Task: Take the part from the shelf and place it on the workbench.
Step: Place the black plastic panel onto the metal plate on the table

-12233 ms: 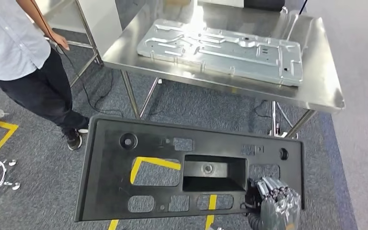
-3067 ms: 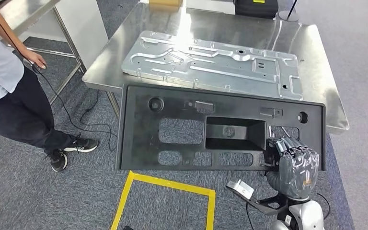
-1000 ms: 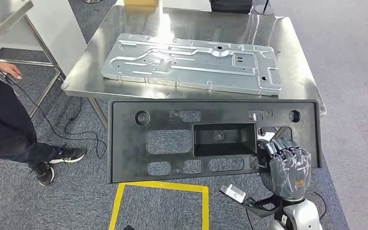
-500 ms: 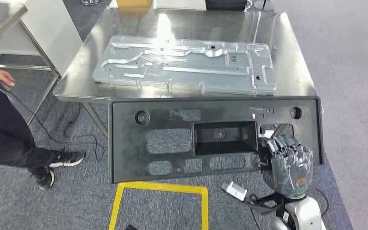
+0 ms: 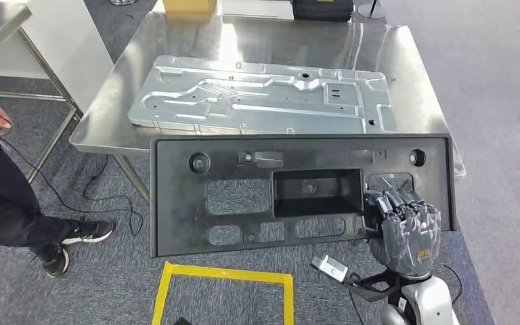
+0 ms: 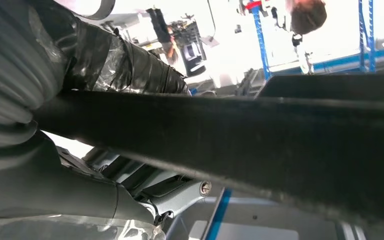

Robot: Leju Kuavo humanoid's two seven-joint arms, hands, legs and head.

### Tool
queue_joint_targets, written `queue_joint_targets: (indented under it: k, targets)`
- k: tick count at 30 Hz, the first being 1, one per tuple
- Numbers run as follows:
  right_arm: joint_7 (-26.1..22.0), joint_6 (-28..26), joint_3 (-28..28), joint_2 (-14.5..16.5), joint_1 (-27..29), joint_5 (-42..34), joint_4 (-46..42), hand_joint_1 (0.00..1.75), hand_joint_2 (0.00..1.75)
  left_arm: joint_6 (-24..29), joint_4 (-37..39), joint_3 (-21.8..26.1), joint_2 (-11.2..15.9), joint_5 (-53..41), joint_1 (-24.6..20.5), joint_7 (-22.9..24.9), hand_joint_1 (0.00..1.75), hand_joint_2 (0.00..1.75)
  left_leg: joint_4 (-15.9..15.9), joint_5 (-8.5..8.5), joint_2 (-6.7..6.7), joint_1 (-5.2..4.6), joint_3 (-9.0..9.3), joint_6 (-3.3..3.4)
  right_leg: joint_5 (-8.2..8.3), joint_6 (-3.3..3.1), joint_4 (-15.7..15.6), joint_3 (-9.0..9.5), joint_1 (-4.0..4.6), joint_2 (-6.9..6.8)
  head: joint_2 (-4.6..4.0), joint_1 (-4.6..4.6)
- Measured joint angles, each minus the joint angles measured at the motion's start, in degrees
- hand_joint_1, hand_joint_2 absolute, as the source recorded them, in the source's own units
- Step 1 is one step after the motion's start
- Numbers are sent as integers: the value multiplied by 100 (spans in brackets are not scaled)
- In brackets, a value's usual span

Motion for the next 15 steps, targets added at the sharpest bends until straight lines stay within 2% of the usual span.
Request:
queue_joint_targets:
  k: [1, 3, 4, 5, 6, 7, 8, 9, 10, 13, 15]
  targets:
    - [1, -1, 2, 0, -2, -7, -1, 175, 175, 3, 0, 0, 2, 0, -4, -1, 0, 175, -26, -17, 2, 6, 48, 21, -102, 29, 301, -183, -11, -5, 0, 7]
    - [2, -1, 4, 1, 5, -18, 1, 175, 175, 5, 0, 0, 0, -1, -4, 0, 0, 175, -37, -71, 1, 7, 107, 40, -344, 81, 974, -669, -27, -5, 0, 9]
    - [2, -1, 6, 1, 13, -21, 2, 175, 175, 7, 0, 0, 0, -1, 2, 1, 0, 175, -36, -105, 0, 7, 142, 40, -385, 95, 1164, -859, -34, -6, 0, 10]
    - [2, -1, 7, 1, 18, -21, 2, 175, 175, 8, 0, 0, 0, -1, 8, 1, 0, 175, -35, -142, -1, 8, 187, 36, -310, 101, 1165, -956, -41, -8, 0, 9]
    - [2, -1, 8, 1, 20, -21, 2, 175, 175, 10, 0, 0, 0, -1, 11, 1, 0, 175, -35, -183, -3, 9, 244, 28, -101, 97, 958, -945, -48, -10, 0, 10]
    - [2, -1, 9, 1, 20, -21, 2, 175, 175, 11, 0, 0, -2, -1, 12, 2, 0, 175, -36, -228, -4, 10, 302, 14, 205, 86, 594, -851, -53, -17, 0, 11]
    - [2, -1, 9, 1, 20, -21, 3, 175, 175, 11, 0, 0, -4, -2, 10, 3, 0, 175, -36, -271, -5, 7, 354, -9, 440, 69, 243, -749, -50, -27, 0, 11]
    - [1, -1, 10, 1, 18, -22, 3, 175, 175, 11, 0, 0, -6, -3, 5, 4, 0, 175, -33, -308, -6, 4, 384, -39, 576, 39, -45, -671, -32, -39, 0, 13]
    - [1, -1, 10, 1, 19, -23, 3, 175, 175, 10, 0, 0, -8, -4, 1, 8, 0, 175, -36, -336, -5, -1, 395, -75, 651, 0, -205, -628, -9, -48, 0, 11]
    - [2, -1, 11, -1, 21, -27, 0, 175, 175, 10, 0, 0, -13, -11, 0, 15, 0, 175, 1, -360, 2, -7, 421, -194, 657, -135, -284, -573, 14, -26, 0, 4]
    - [2, -1, 11, -3, 5, -29, -1, 175, 175, 10, 0, 0, -13, -18, -10, 17, 0, 175, 280, -431, 2, 5, 314, -238, 637, -208, -322, -496, -9, -16, 0, 2]
